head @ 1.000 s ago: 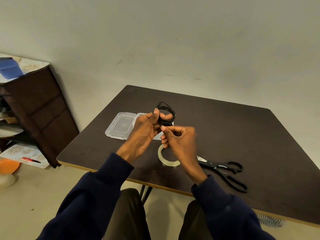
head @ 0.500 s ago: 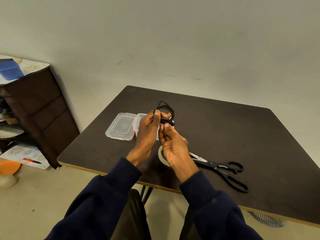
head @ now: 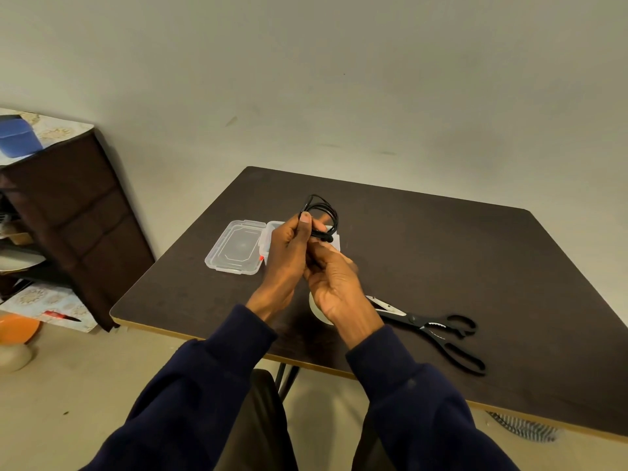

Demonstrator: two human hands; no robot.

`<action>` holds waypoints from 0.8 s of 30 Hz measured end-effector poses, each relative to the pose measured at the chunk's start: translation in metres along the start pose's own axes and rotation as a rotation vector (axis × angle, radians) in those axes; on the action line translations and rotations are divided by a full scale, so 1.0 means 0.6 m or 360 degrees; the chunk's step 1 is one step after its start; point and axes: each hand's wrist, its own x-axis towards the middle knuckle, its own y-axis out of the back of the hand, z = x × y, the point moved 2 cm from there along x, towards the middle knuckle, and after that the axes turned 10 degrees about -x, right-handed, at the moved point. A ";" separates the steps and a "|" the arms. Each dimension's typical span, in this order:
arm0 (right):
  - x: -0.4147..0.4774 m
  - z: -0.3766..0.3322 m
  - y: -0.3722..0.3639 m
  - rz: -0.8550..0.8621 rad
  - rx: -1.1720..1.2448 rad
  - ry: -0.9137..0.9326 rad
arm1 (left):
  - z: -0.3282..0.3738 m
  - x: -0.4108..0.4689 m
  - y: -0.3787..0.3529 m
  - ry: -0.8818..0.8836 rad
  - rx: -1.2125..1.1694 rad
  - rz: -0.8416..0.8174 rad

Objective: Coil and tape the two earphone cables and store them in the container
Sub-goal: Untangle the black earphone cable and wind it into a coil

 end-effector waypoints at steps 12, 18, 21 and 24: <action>-0.009 -0.018 0.004 -0.0242 0.0260 0.0019 | 0.000 0.005 0.014 0.0095 0.0031 -0.0016; 0.004 -0.023 0.022 -0.0164 0.0153 0.0057 | 0.006 0.005 0.012 0.0074 0.0212 -0.0044; 0.008 -0.026 0.032 -0.0142 0.0097 0.0050 | 0.007 0.008 0.015 0.0094 0.0252 -0.0057; 0.006 -0.032 0.037 -0.0121 0.0082 0.0023 | 0.002 0.008 0.016 0.0082 0.0247 -0.0089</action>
